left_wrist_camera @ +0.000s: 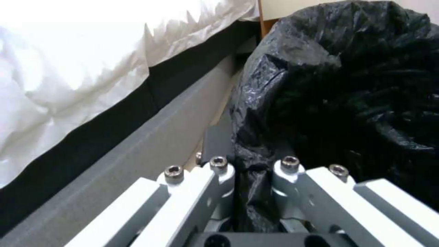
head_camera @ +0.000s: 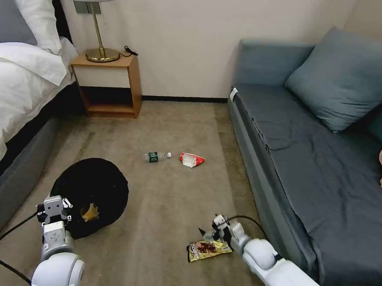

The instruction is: Pick up the trash bin, then pick up the garbage on the floor and place it into the trash bin.

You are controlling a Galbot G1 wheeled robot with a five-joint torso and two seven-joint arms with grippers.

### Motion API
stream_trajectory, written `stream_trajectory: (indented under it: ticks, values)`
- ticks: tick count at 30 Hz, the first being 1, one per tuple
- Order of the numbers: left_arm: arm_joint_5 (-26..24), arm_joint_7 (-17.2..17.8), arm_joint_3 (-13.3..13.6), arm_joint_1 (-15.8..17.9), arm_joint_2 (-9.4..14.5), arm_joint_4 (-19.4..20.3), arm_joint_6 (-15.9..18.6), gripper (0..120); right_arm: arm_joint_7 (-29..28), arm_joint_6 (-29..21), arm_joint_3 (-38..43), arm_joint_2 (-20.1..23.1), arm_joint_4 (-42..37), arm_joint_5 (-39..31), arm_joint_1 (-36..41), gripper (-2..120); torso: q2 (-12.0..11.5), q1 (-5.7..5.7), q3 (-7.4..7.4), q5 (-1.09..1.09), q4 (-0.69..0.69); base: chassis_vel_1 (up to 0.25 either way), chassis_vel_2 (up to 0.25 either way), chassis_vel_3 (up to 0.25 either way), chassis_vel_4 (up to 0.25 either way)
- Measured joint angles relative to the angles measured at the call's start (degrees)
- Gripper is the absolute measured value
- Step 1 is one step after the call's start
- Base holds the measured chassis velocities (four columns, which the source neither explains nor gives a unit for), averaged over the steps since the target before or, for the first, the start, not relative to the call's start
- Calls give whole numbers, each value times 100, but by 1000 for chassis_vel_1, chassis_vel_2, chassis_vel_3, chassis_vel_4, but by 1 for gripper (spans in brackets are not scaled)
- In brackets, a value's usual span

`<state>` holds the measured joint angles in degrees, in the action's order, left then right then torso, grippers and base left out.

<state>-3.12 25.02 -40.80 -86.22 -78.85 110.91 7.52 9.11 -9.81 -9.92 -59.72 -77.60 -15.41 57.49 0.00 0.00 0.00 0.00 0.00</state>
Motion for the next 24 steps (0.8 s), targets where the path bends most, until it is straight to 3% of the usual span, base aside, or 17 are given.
stream_trajectory:
  ticks: [14, 24]
  values:
    - [-88, -4, -48, -5, 64, -59, -16, 4, 135, 114, 36, -259, 315, 381, 363, 100, 0, 0, 0, -1, 0, 0, 0, 0, 0]
    - [-89, -11, -20, -31, 49, -66, -49, 4, 153, 320, 242, -569, 956, 642, 322, 100, 0, 0, 0, 0, 1, 0, 0, 0, 0]
